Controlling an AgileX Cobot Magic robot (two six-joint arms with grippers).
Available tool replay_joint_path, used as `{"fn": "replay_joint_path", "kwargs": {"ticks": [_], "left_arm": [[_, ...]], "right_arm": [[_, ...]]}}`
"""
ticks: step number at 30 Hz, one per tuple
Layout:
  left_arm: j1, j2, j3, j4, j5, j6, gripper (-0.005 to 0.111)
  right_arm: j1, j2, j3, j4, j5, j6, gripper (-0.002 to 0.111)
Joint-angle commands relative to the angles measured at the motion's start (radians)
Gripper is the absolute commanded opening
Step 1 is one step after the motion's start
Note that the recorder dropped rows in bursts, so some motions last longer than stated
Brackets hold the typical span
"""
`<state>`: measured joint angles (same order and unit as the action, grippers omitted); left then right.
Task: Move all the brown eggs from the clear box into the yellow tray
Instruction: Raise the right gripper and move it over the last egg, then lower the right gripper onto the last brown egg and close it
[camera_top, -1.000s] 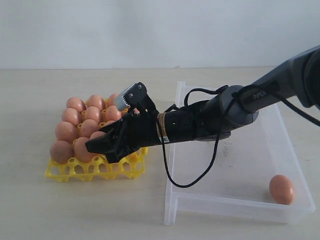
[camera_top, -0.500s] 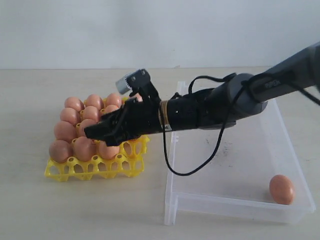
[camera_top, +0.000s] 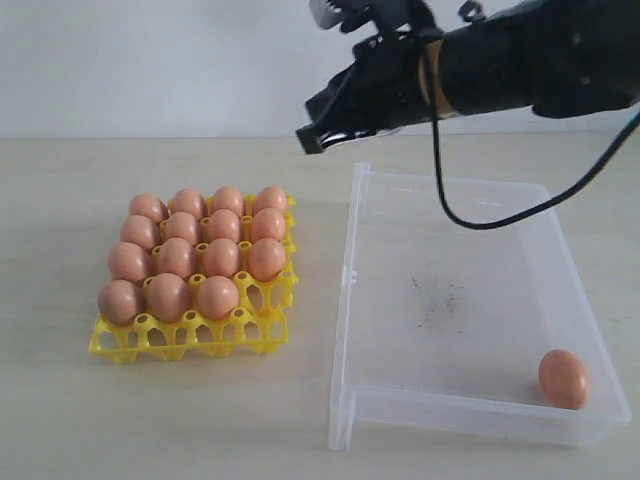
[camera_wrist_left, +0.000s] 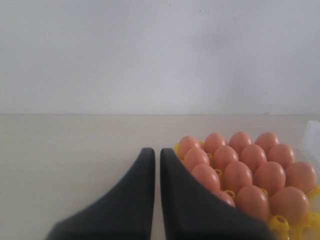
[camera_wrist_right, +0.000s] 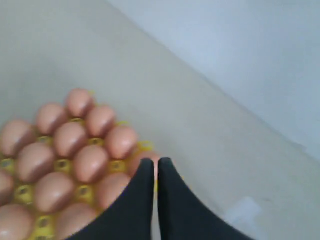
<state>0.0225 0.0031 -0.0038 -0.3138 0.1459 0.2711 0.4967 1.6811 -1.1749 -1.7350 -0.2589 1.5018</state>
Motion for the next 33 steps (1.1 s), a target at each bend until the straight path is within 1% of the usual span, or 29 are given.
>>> {"fn": "replay_joint_path", "kwargs": {"ticks": [1,3,4,6,8,9,12,13,15,17,18,20,22,23,24,26,27,28,29,31,33], "left_arm": [[0.002,-0.003,0.004,-0.005,-0.014,0.000,0.004],[0.002,-0.003,0.004,-0.005,-0.014,0.000,0.004],[0.002,-0.003,0.004,-0.005,-0.014,0.000,0.004],[0.002,-0.003,0.004,-0.005,-0.014,0.000,0.004],[0.002,-0.003,0.004,-0.005,-0.014,0.000,0.004],[0.002,-0.003,0.004,-0.005,-0.014,0.000,0.004],[0.002,-0.003,0.004,-0.005,-0.014,0.000,0.004],[0.002,-0.003,0.004,-0.005,-0.014,0.000,0.004],[0.002,-0.003,0.004,-0.005,-0.014,0.000,0.004],[0.002,-0.003,0.004,-0.005,-0.014,0.000,0.004],[0.002,-0.003,0.004,-0.005,-0.014,0.000,0.004],[0.002,-0.003,0.004,-0.005,-0.014,0.000,0.004],[0.002,-0.003,0.004,-0.005,-0.014,0.000,0.004],[0.002,-0.003,0.004,-0.005,-0.014,0.000,0.004],[0.002,-0.003,0.004,-0.005,-0.014,0.000,0.004],[0.002,-0.003,0.004,-0.005,-0.014,0.000,0.004],[0.002,-0.003,0.004,-0.005,-0.014,0.000,0.004],[0.002,-0.003,0.004,-0.005,-0.014,0.000,0.004],[0.002,-0.003,0.004,-0.005,-0.014,0.000,0.004],[0.002,-0.003,0.004,-0.005,-0.014,0.000,0.004],[0.002,-0.003,0.004,-0.005,-0.014,0.000,0.004]], "right_arm": [[-0.008,-0.081,0.081,-0.009,0.339,-0.051,0.000],[-0.008,-0.099,0.133,-0.009,0.501,-0.123,0.000],[-0.008,-0.104,0.156,0.032,0.588,-0.187,0.000],[-0.008,-0.107,0.178,0.169,0.767,-0.374,0.000],[-0.008,-0.102,0.174,0.373,0.925,-0.646,0.000],[-0.008,-0.102,0.170,0.475,0.975,-0.754,0.000],[-0.008,-0.102,0.125,0.875,1.136,-1.108,0.000],[-0.011,-0.102,0.107,0.980,1.181,-1.212,0.000],[-0.011,-0.102,0.079,1.186,1.286,-1.331,0.000],[-0.011,-0.102,0.072,1.304,1.370,-1.375,0.000],[-0.011,-0.102,0.071,1.411,1.419,-1.389,0.000],[-0.011,-0.102,0.071,1.515,1.434,-1.406,0.000],[-0.011,-0.102,0.071,1.524,1.414,-1.362,0.000],[-0.011,-0.102,0.071,1.524,1.410,-1.355,0.002],[-0.011,-0.097,0.071,1.524,1.410,-1.346,0.011],[-0.011,-0.069,0.071,1.524,1.426,-1.293,0.035],[-0.011,-0.040,0.081,1.524,1.434,-1.249,0.051],[-0.011,-0.020,0.086,1.524,1.436,-1.221,0.056],[-0.011,0.017,0.091,1.524,1.449,-1.216,0.057],[-0.009,0.065,0.097,1.522,1.451,-1.213,0.054],[-0.009,0.105,0.097,1.522,1.430,-1.211,0.054]]}}
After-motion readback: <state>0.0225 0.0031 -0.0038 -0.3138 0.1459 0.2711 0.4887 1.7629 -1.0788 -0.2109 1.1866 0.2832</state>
